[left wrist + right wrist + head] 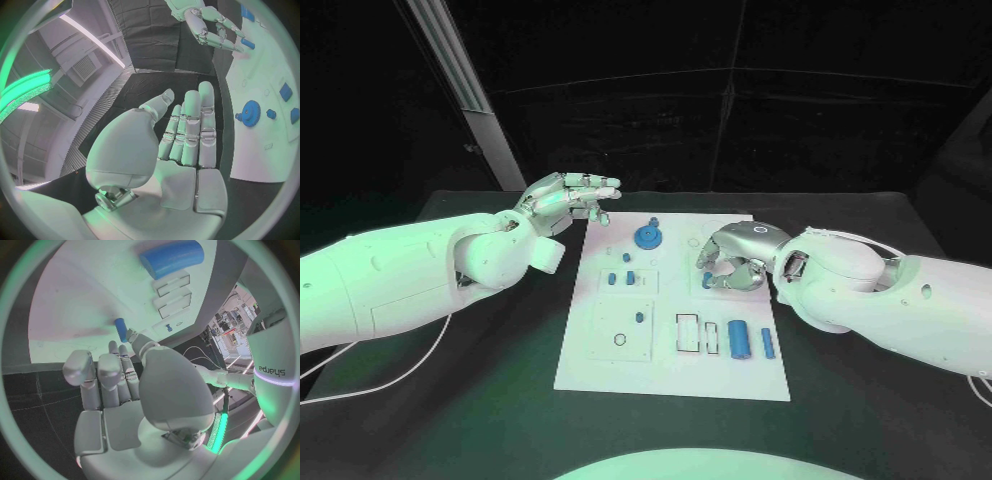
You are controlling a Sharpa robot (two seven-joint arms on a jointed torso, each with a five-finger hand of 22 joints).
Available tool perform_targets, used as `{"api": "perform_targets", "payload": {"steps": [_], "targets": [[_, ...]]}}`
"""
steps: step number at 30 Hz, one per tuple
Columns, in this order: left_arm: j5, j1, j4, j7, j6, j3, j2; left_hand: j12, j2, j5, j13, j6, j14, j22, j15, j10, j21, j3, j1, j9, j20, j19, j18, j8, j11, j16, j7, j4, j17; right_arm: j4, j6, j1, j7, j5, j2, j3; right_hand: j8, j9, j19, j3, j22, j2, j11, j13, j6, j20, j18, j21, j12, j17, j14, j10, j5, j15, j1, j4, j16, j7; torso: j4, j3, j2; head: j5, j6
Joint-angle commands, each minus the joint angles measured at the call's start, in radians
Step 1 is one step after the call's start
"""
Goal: Assemble the parts on the task board
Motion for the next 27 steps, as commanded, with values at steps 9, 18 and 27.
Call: {"api": "perform_targets", "payload": {"steps": [9, 18, 27], "targets": [[0.001, 0.001, -0.001, 0.005, 0.015, 0.0, 0.001, 0.003, 0.012, 0.004, 0.002, -0.009, -0.007, -0.002, 0.001, -0.008, -0.006, -0.001, 0.002, 0.001, 0.008, 0.001, 0.007, 0.006, 0.003, 0.006, -0.001, -0.004, -0.001, -0.015, 0.095, 0.001, 0.012, -0.004, 0.02, 0.0, 0.014, 0.005, 0.028, 0.032, 0.03, 0.015, -0.012, -0.002, 0.051, -0.009, -0.002, 0.022, 0.003, 0.025, 0.009, 0.078, -0.003, -0.015, 0.021, 0.008, 0.017, 0.0, -0.0006, 0.0002, 0.0, 0.003, -0.004], [0.001, 0.001, -0.005, 0.004, 0.014, 0.0, 0.0, 0.003, 0.013, 0.004, 0.002, -0.009, -0.007, -0.002, 0.001, -0.008, -0.006, -0.001, 0.003, 0.001, 0.008, 0.001, 0.007, 0.007, 0.003, 0.006, -0.001, -0.005, -0.002, -0.017, 0.047, 0.001, 0.011, -0.004, 0.02, 0.0, 0.021, 0.006, 0.044, 0.068, 0.055, 0.031, -0.018, -0.001, 0.081, -0.015, -0.008, 0.04, -0.006, 0.042, 0.014, 0.114, -0.04, -0.02, 0.042, 0.0, 0.031, -0.001, -0.0004, 0.0005, -0.001, 0.003, -0.005], [0.001, 0.001, -0.005, -0.003, 0.015, -0.001, 0.0, 0.003, 0.013, 0.004, 0.002, -0.009, -0.007, -0.002, 0.001, -0.008, -0.006, -0.001, 0.003, 0.001, 0.008, 0.001, 0.007, 0.007, 0.003, 0.006, -0.001, -0.005, -0.002, -0.018, 0.048, 0.001, 0.006, -0.008, 0.021, 0.0, 0.015, 0.004, 0.044, 0.079, 0.056, 0.024, -0.016, -0.003, 0.078, -0.016, -0.008, 0.041, -0.019, 0.042, 0.013, 0.11, -0.04, -0.019, 0.045, -0.005, 0.032, -0.001, -0.0009, 0.0002, -0.001, 0.002, -0.006]]}}
